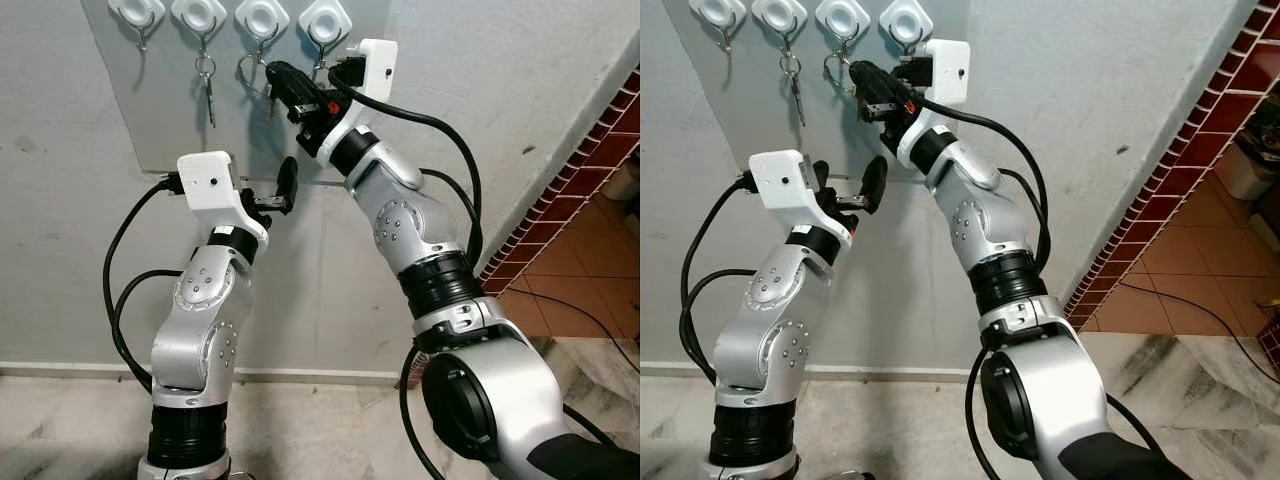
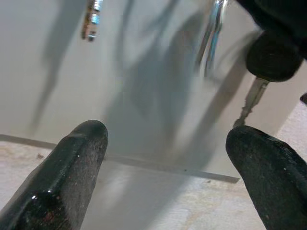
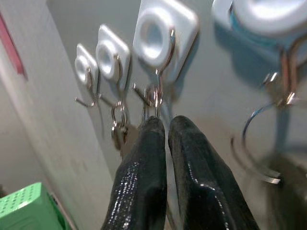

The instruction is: Hang keys on a hook

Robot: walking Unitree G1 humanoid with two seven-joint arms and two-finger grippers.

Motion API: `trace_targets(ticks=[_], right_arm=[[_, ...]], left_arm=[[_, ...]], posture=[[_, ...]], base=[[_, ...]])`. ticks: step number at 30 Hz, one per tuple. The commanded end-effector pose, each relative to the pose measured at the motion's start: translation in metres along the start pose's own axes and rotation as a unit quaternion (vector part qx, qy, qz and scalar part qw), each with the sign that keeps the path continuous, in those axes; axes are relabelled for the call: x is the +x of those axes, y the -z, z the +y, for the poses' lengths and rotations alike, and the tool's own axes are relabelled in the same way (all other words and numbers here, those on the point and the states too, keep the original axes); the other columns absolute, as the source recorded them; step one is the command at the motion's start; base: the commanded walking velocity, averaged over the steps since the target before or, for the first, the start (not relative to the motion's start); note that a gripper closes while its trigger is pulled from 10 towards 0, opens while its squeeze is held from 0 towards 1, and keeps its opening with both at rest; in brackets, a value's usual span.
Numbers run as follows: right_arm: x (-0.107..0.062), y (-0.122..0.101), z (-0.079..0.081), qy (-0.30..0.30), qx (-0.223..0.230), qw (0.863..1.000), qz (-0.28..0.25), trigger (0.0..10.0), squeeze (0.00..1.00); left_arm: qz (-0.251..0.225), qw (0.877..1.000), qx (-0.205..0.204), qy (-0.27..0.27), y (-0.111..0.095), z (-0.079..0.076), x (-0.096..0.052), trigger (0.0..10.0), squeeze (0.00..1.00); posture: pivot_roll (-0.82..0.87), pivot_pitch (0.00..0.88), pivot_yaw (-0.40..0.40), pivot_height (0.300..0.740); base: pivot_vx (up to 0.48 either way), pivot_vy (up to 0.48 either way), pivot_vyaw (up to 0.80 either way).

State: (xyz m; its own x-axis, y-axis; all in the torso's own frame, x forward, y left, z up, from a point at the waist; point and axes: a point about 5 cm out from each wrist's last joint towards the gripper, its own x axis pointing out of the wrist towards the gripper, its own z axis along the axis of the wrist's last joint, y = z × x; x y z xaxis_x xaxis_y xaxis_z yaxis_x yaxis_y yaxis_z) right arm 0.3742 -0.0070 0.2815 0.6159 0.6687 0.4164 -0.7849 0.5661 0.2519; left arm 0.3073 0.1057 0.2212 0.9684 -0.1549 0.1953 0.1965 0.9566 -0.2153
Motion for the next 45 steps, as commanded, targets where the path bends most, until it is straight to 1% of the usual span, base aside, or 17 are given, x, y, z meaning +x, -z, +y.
trace_targets(ticks=[1,5,22,23,24,25,26,29,31,34,35,36,37,41,42,43,45], right_arm=[[0.0,0.003,0.002,-0.008,-0.003,1.0,0.002,10.0,1.0],[-0.01,0.002,-0.001,-0.021,-0.057,0.998,-0.024,10.0,1.0],[-0.055,0.038,-0.027,0.03,-0.104,0.994,0.029,10.0,1.0],[-0.063,0.042,-0.033,0.052,-0.111,0.992,0.032,10.0,0.87],[-0.07,0.045,-0.038,0.065,-0.113,0.991,0.033,10.0,0.07],[-0.07,0.045,-0.038,0.065,-0.113,0.991,0.033,10.0,0.07],[-0.075,0.047,-0.041,0.074,-0.12,0.989,0.036,10.0,0.0],[-0.086,0.05,-0.049,0.106,-0.13,0.985,0.041,10.0,0.0],[-0.109,0.056,-0.063,0.157,-0.11,0.98,0.047,10.0,0.0],[-0.14,0.063,-0.079,0.224,-0.129,0.964,0.059,10.0,0.0],[-0.14,0.063,-0.079,0.224,-0.129,0.964,0.059,10.0,0.0],[-0.155,0.066,-0.084,0.249,-0.135,0.957,0.064,10.0,0.0],[-0.172,0.07,-0.089,0.273,-0.145,0.948,0.076,10.0,0.0],[-0.211,0.081,-0.099,0.325,-0.152,0.927,0.104,10.0,0.0],[-0.211,0.081,-0.099,0.325,-0.152,0.927,0.104,10.0,0.0],[-0.224,0.084,-0.101,0.347,-0.149,0.919,0.111,10.0,0.0],[-0.234,0.087,-0.101,0.361,-0.147,0.914,0.113,10.0,0.0]], left_arm=[[-0.003,1.0,0.003,0.005,-0.002,-0.003,-0.002,10.0,0.0],[-0.004,1.0,0.001,0.002,-0.002,-0.003,-0.002,10.0,0.0],[0.021,1.0,0.005,-0.01,0.014,0.003,-0.004,10.0,0.0],[0.028,0.999,0.013,-0.013,0.02,0.005,-0.005,10.0,0.0],[0.033,0.999,0.017,-0.015,0.025,0.007,-0.006,10.0,0.0],[0.033,0.999,0.017,-0.015,0.025,0.007,-0.006,10.0,0.0],[0.038,0.999,0.013,-0.018,0.029,0.009,-0.007,10.0,0.0],[0.052,0.998,0.018,-0.022,0.039,0.013,-0.009,10.0,0.0],[0.068,0.997,0.02,-0.032,0.055,0.022,-0.016,10.0,0.0],[0.083,0.994,0.048,-0.041,0.074,0.032,-0.026,10.0,0.0],[0.083,0.994,0.048,-0.041,0.074,0.032,-0.026,10.0,0.0],[0.097,0.993,0.037,-0.051,0.084,0.038,-0.03,10.0,0.0],[0.106,0.991,0.059,-0.052,0.094,0.043,-0.033,10.0,0.0],[0.136,0.987,0.051,-0.069,0.111,0.055,-0.039,10.0,0.0],[0.136,0.987,0.051,-0.069,0.111,0.055,-0.039,10.0,0.0],[0.141,0.986,0.052,-0.075,0.115,0.06,-0.04,10.0,0.0],[0.144,0.986,0.049,-0.075,0.117,0.063,-0.04,10.0,0.0]], posture=[[0.05,0.088,-0.112,0.74],[0.05,0.098,-0.112,0.74],[0.04,0.114,-0.096,0.74],[0.04,0.113,-0.092,0.74],[0.04,0.113,-0.09,0.74],[0.04,0.113,-0.09,0.74],[0.04,0.111,-0.086,0.74],[0.04,0.109,-0.08,0.74],[0.04,0.106,-0.068,0.74],[0.03,0.099,-0.051,0.74],[0.03,0.099,-0.051,0.74],[0.02,0.095,-0.044,0.74],[0.02,0.092,-0.036,0.74],[0.0,0.078,-0.017,0.74],[0.0,0.078,-0.017,0.74],[0.0,0.067,-0.002,0.74],[-0.01,0.058,0.01,0.74]], base=[[0.0,0.0,0.0],[0.0,0.0,0.0],[0.0,0.0,0.0],[0.0,0.0,0.0],[0.0,0.0,0.0],[0.0,0.0,0.0],[0.0,0.0,0.0],[0.0,0.0,0.0],[0.0,0.0,0.0],[0.0,0.0,0.0],[0.0,0.0,0.0],[0.0,0.0,0.0],[0.0,0.0,0.0],[0.0,0.0,0.0],[0.0,0.0,0.0],[0.0,0.0,0.0],[0.0,0.0,0.0]])
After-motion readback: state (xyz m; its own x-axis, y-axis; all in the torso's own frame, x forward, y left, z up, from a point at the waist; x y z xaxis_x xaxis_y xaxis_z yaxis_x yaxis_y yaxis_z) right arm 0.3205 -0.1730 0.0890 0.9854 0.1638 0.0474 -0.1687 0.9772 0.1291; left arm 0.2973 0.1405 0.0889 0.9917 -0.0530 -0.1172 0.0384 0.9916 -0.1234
